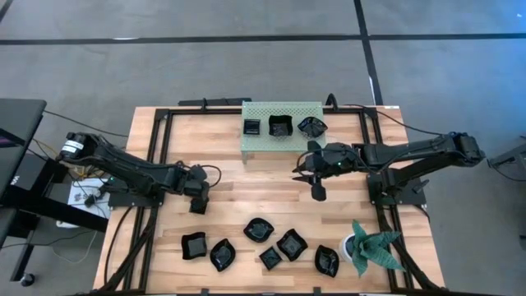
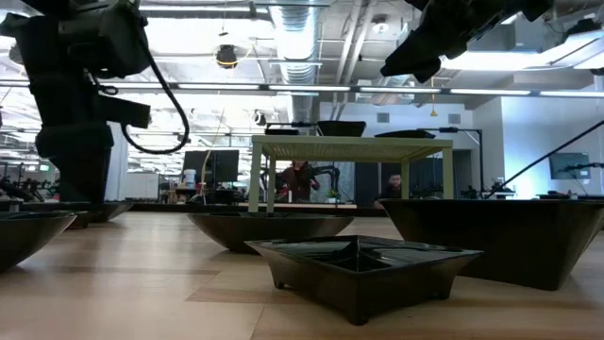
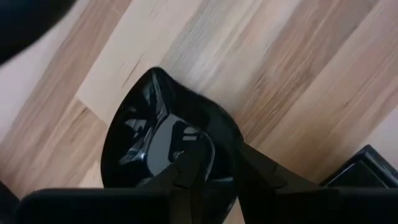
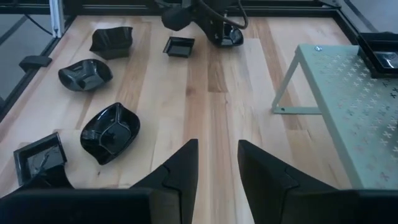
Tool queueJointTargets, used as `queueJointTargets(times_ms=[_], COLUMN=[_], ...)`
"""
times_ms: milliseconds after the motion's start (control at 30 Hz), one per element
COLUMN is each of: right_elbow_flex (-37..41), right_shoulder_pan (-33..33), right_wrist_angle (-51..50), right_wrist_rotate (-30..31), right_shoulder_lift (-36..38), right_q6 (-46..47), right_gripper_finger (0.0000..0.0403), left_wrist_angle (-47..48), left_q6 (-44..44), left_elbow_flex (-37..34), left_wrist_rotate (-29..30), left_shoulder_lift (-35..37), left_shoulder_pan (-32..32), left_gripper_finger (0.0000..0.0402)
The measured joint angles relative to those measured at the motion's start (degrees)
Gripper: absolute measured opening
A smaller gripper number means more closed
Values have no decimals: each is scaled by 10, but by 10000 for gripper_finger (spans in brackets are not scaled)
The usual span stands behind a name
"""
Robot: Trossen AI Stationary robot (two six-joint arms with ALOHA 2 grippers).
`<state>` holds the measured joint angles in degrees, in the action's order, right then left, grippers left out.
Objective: Pick & Place Mini shaped plates
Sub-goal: Stack the leaf shaped plate on top of the other leaf shaped plate on the shelf
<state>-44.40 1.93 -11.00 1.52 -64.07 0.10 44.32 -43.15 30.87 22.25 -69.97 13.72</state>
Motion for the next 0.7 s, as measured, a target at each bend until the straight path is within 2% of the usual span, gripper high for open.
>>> queueJointTargets(times_ms=[567, 700], right_elbow_flex=[0, 0], right_shoulder_pan=[-1, -1], right_wrist_angle=[1, 7], right_wrist_rotate=[0, 0], right_shoulder_lift=[0, 0], right_q6=[0, 0], right_gripper_finger=[108, 108], left_wrist_angle=[-39, -46], left_q6=[-9, -8], left_elbow_flex=[0, 22], left_wrist_rotate=[-25, -25], left_shoulder_lift=[2, 2], left_shoulder_pan=[0, 0], left_gripper_finger=[76, 76])
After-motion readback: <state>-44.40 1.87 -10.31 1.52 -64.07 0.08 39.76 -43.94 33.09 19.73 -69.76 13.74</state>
